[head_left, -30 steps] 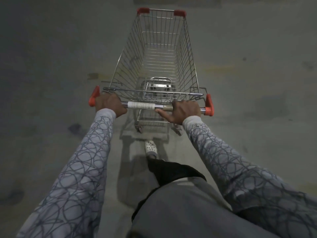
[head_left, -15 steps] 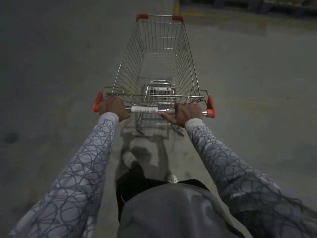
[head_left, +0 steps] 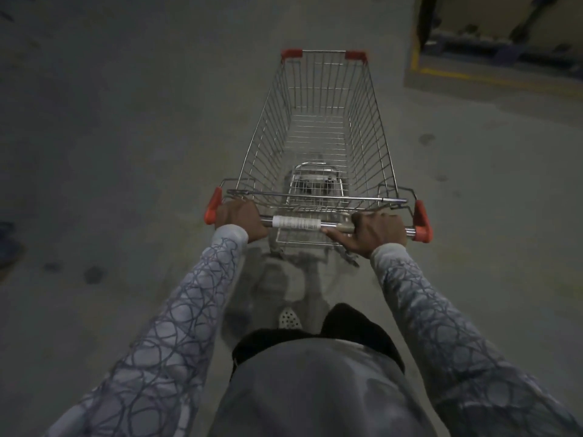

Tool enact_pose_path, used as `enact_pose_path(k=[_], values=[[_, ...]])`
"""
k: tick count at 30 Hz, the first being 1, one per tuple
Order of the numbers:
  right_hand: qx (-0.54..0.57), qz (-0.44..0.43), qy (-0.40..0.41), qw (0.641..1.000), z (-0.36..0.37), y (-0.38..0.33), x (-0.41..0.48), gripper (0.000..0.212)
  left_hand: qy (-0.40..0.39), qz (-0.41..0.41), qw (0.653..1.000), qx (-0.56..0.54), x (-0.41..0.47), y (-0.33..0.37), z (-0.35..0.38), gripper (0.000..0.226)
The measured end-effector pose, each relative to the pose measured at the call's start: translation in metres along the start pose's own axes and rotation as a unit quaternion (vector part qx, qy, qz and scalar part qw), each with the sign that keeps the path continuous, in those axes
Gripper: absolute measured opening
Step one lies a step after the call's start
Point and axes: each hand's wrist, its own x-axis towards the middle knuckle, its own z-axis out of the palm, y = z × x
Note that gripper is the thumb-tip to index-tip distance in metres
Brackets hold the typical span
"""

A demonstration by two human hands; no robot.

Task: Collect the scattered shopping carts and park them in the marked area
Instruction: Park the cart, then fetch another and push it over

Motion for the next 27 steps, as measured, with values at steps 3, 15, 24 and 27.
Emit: enact_pose_path(k=[3, 15, 24, 27], values=[[0.005, -0.023, 0.006, 1.000, -0.008, -0.031, 0.055, 0.090, -0.007, -0.017, 1.000, -0.022, 0.046, -0.037, -0.007, 0.037], [0.008, -0.099, -0.012, 0.995, -0.044, -0.144, 0.304, 0.090, -0.010, -0.111, 0.993, -0.024, 0.237, -0.172, -0.046, 0.037], [0.024, -0.199, -0.003, 0.980, -0.078, -0.226, 0.487, 0.085, -0.027, -0.179, 0.983, -0.029, 0.380, -0.275, -0.076, 0.045], [0.033, -0.217, -0.002, 0.976, -0.082, -0.252, 0.540, 0.089, -0.031, -0.196, 0.980, -0.024, 0.418, -0.303, -0.082, 0.041]])
